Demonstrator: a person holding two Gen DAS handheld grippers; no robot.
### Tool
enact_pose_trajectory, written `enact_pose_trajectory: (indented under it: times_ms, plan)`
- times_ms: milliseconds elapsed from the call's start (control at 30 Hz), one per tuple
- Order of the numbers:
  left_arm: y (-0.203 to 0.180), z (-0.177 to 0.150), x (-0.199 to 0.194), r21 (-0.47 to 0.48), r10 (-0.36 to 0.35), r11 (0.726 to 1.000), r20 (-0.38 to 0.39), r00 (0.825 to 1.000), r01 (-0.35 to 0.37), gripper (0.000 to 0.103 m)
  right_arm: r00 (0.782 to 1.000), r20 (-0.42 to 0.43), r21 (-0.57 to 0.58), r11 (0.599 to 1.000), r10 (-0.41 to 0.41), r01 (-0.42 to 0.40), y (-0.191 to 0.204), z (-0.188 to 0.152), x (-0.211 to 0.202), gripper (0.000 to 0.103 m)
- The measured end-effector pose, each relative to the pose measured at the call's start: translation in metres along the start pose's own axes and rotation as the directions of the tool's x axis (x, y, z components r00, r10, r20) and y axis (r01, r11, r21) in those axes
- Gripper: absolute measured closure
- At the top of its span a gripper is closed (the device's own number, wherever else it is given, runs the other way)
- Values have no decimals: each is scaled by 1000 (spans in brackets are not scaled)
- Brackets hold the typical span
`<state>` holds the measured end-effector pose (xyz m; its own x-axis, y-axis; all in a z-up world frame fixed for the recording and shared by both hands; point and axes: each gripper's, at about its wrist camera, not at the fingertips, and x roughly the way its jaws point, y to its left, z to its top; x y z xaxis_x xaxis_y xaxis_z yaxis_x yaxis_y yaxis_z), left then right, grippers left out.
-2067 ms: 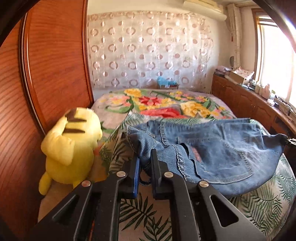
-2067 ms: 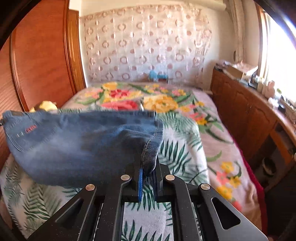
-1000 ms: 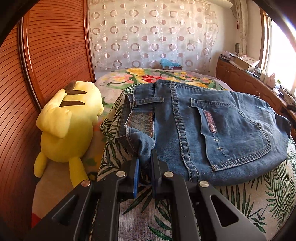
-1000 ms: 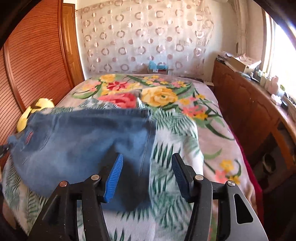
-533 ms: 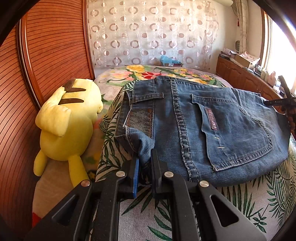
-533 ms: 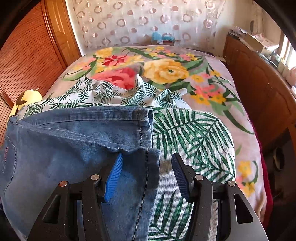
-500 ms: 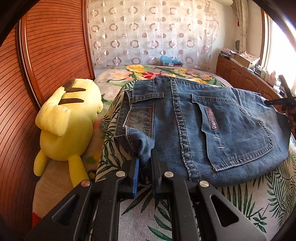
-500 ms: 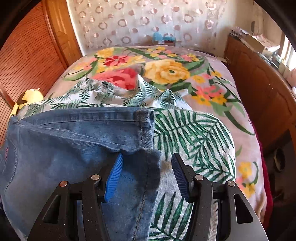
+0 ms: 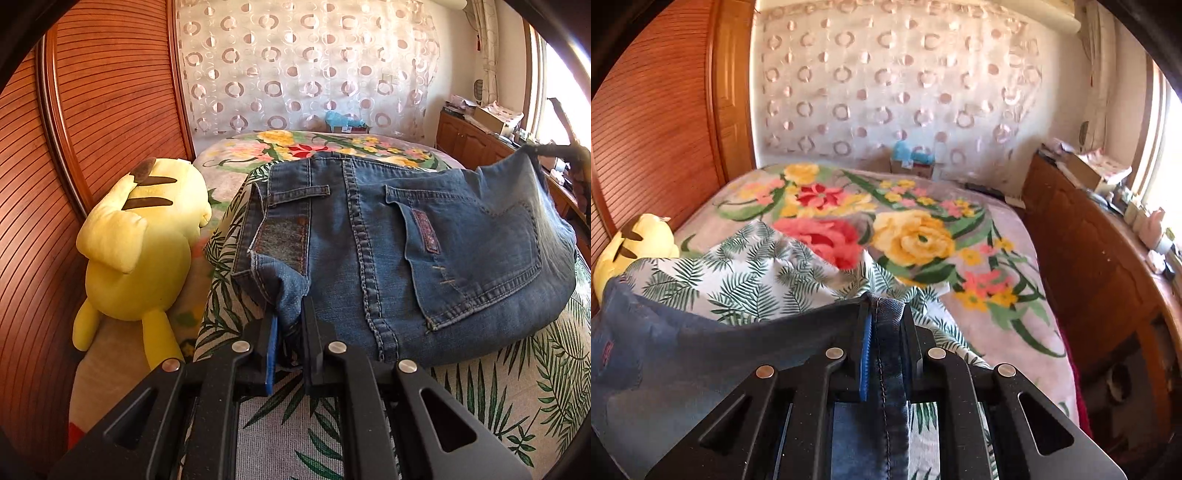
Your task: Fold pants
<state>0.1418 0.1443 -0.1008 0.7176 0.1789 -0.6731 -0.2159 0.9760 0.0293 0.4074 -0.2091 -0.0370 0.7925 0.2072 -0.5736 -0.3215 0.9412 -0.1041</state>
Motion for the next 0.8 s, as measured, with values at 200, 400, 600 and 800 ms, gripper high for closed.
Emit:
enact_pose_trajectory:
  times_ms: [200, 400, 600, 800]
  plan:
    - [-1, -1, -1, 5, 3, 1000, -1, 1000, -3, 92, 996, -81, 32, 999, 22, -20, 3, -22, 12, 82]
    - [-2, -1, -1, 7, 5, 1000, -2, 1000, -5, 92, 994, -96, 78, 996, 47, -40, -12, -47, -17, 58]
    - [-2, 0, -1, 9, 6, 1000, -3, 1000, -6, 92, 987, -148, 123, 992, 57, -39, -14, -91, -52, 49]
    - [-2, 0, -1, 10, 7, 1000, -4, 1000, -7, 92, 980, -188, 207, 978, 65, -25, -20, -108, -59, 49]
